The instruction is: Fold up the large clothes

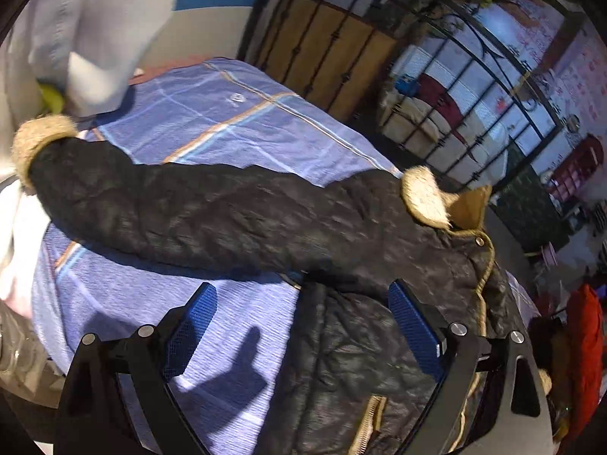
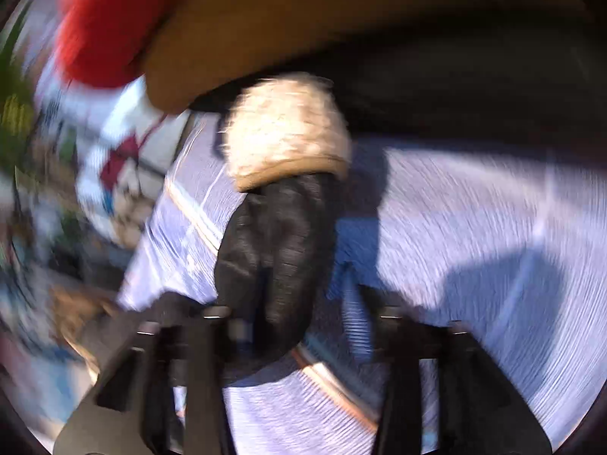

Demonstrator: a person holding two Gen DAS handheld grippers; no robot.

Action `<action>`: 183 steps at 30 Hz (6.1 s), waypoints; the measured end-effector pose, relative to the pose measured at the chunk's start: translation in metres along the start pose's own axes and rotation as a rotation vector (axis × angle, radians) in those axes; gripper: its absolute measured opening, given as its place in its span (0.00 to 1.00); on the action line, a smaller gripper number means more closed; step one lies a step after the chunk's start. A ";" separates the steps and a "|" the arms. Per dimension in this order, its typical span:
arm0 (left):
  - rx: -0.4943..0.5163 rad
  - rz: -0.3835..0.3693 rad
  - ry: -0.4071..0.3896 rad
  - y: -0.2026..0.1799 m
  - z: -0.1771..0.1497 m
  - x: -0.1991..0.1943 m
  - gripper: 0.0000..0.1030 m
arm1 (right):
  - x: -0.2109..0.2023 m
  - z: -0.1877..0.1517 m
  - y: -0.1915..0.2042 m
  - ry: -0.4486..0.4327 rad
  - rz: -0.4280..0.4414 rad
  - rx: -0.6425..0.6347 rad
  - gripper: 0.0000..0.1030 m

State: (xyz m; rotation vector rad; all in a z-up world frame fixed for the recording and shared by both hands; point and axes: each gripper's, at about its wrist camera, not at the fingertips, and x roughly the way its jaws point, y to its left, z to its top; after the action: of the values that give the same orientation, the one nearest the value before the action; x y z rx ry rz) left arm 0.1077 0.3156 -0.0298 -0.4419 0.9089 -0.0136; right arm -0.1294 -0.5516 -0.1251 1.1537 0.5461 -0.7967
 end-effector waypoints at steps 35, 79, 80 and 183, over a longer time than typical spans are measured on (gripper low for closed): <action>0.475 -0.174 0.212 -0.157 -0.122 0.011 0.87 | -0.089 -0.033 0.058 -0.337 0.148 -0.366 0.11; 0.411 -0.115 0.159 -0.075 -0.122 -0.004 0.87 | -0.146 -0.132 0.362 -0.268 0.313 -1.047 0.17; 0.393 -0.103 0.152 -0.066 -0.119 -0.006 0.87 | -0.141 -0.161 0.383 -0.244 0.330 -1.145 0.17; 0.408 -0.064 0.124 -0.098 -0.086 0.067 0.94 | 0.204 -0.193 0.441 0.410 0.168 -0.473 0.07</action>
State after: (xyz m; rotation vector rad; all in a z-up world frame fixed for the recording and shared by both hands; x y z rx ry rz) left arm 0.1008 0.1817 -0.0895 -0.0904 0.9848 -0.2828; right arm 0.3470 -0.3405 -0.0813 0.9035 0.9091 -0.2573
